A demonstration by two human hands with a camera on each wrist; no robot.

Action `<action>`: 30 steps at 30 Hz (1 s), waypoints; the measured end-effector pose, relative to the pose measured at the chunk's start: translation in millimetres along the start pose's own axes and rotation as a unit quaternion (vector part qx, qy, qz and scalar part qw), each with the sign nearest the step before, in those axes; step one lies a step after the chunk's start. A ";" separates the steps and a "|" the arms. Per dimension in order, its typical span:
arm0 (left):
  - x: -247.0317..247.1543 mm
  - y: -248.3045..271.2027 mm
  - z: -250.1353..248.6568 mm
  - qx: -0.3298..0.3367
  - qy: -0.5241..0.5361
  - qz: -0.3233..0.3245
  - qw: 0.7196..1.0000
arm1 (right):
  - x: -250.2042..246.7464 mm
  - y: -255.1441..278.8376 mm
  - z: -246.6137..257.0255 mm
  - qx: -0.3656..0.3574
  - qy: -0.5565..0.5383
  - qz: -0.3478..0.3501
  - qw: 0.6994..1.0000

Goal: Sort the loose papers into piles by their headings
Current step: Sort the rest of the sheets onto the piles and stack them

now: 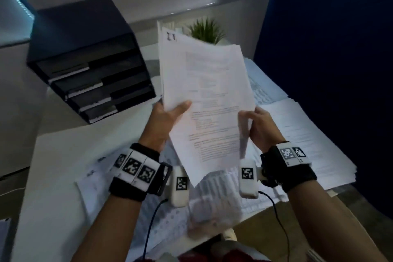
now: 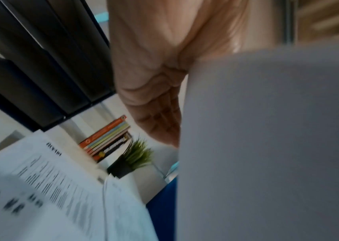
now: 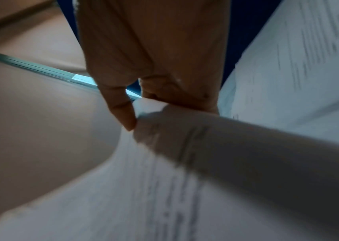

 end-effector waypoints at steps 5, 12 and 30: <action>79.1 -34.8 83.8 -0.103 -0.114 0.027 0.988 | -124.8 -7.7 37.7 -0.042 0.218 -0.157 0.962; 169.4 -37.8 168.1 -0.179 -0.323 0.101 0.924 | -219.7 7.5 32.0 0.073 0.510 -0.263 0.816; 125.8 -38.6 172.8 -0.180 -0.254 0.042 0.949 | -124.7 4.9 -47.0 0.159 0.696 0.009 0.700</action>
Point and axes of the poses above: each hand's wrist, its own y-axis away from the middle knuckle, its own x-axis out of the palm, z = x × y, the point moved 9 cm from there along -y, towards the middle knuckle, and after that the axes turned 4 degrees about z, right-handed, at the moved point
